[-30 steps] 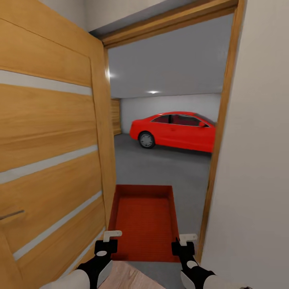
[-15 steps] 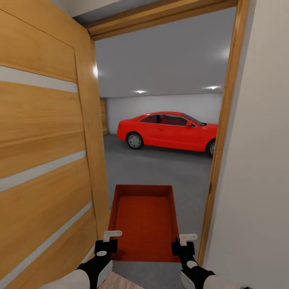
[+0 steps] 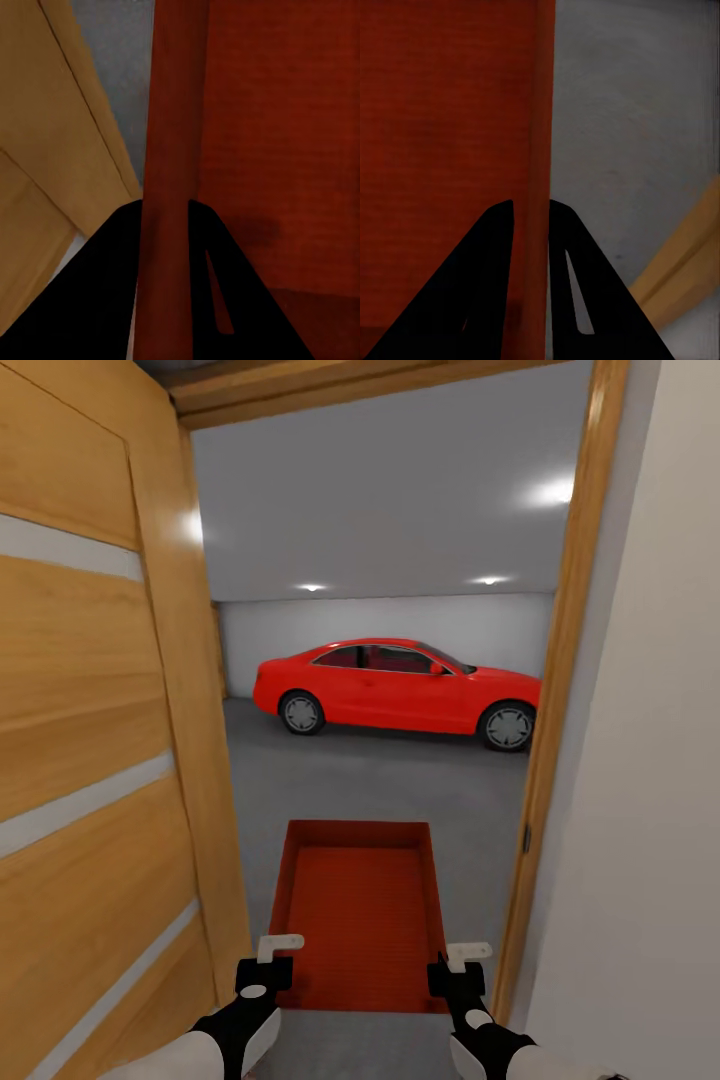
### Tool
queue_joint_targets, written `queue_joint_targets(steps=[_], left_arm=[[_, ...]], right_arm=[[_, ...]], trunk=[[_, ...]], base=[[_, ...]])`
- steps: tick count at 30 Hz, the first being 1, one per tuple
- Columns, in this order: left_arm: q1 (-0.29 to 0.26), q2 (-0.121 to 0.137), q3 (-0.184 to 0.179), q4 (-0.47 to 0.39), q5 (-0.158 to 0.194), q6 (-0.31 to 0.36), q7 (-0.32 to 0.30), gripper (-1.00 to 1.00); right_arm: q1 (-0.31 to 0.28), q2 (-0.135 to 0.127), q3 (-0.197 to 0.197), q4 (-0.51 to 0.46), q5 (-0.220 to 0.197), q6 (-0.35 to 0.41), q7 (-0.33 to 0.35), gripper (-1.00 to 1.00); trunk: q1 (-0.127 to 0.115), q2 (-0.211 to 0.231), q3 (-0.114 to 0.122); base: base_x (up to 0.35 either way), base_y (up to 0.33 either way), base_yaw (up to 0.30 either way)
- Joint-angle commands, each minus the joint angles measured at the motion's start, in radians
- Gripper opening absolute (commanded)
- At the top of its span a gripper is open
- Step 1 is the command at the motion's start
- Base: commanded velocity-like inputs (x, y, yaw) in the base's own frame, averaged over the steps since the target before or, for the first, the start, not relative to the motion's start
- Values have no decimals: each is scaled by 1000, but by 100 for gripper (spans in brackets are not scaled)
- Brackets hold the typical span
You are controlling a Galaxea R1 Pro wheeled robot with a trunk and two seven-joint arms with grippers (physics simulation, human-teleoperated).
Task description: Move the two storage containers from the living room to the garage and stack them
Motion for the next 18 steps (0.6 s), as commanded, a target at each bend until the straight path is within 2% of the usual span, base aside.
queue_joint_targets(steps=[1, 18], left_arm=[[-1, 0, 52, -2, -4, -6, 24, -100], [-1, 0, 53, -2, -4, -6, 24, -100]], right_arm=[[-1, 6, -12, 1, -2, -1, -1, -100], [-1, 6, -12, 1, -2, -1, -1, -100]], trunk=[[1, -1, -2], [1, -1, -2]], base=[[246, 218, -245], [246, 218, -245]])
